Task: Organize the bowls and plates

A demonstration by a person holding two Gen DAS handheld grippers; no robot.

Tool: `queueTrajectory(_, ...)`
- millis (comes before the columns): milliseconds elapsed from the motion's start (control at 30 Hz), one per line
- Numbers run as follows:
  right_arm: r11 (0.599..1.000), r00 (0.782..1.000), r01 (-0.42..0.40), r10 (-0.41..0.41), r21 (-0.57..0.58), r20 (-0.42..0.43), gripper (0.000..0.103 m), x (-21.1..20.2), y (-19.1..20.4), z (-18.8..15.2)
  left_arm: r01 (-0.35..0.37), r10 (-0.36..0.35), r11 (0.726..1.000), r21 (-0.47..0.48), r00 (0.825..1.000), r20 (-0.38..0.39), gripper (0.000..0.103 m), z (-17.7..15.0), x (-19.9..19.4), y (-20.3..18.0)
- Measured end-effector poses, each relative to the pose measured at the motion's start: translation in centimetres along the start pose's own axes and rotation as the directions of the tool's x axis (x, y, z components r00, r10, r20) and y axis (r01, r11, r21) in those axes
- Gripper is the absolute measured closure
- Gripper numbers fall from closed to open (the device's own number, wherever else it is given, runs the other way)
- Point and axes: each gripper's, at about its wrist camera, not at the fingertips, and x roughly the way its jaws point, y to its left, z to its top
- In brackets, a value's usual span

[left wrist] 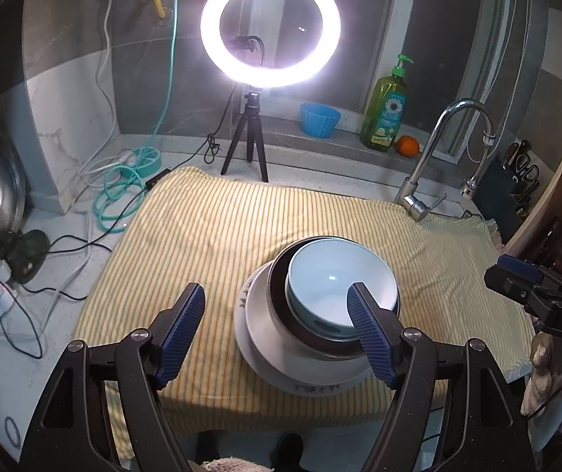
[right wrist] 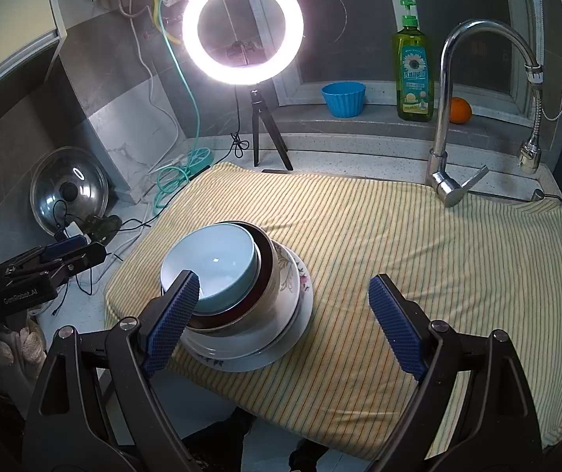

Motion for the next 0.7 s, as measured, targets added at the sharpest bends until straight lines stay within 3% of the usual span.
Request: queueTrajectory(700,1.000,1.000,0.006,-0.006,0.002,-0.010,0.013,0.53,0.16,0.01,0.001,-0.001,1.000,-0.016,1.000,-0.010,0.028,0.28,0.36,0.01)
